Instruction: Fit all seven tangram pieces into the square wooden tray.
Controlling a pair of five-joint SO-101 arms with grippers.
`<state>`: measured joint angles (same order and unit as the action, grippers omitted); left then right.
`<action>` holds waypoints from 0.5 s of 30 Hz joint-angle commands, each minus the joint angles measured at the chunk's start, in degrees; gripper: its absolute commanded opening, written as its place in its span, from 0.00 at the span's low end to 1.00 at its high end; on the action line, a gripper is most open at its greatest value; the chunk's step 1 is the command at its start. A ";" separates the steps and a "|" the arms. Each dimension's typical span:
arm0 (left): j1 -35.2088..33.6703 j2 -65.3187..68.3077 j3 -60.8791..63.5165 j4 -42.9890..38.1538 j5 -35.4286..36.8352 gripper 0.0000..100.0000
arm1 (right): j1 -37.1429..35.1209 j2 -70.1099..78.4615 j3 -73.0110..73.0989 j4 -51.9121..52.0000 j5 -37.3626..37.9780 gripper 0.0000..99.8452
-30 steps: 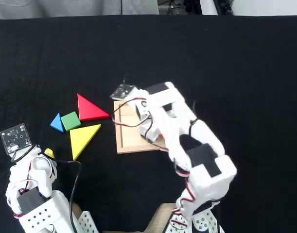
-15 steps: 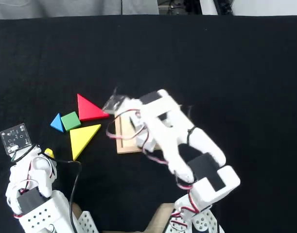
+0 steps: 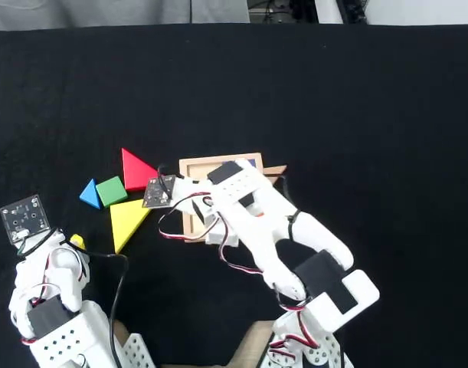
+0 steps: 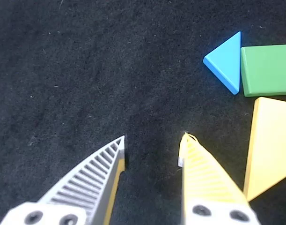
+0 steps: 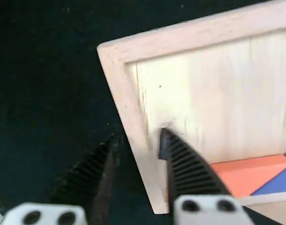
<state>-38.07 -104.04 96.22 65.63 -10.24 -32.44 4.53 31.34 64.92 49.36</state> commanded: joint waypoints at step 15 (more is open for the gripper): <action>0.40 -0.18 0.84 -0.62 0.00 0.19 | -0.97 -2.51 4.18 -2.02 0.97 0.13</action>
<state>-38.07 -104.04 96.22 65.63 -10.24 -32.62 3.74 33.71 66.15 49.89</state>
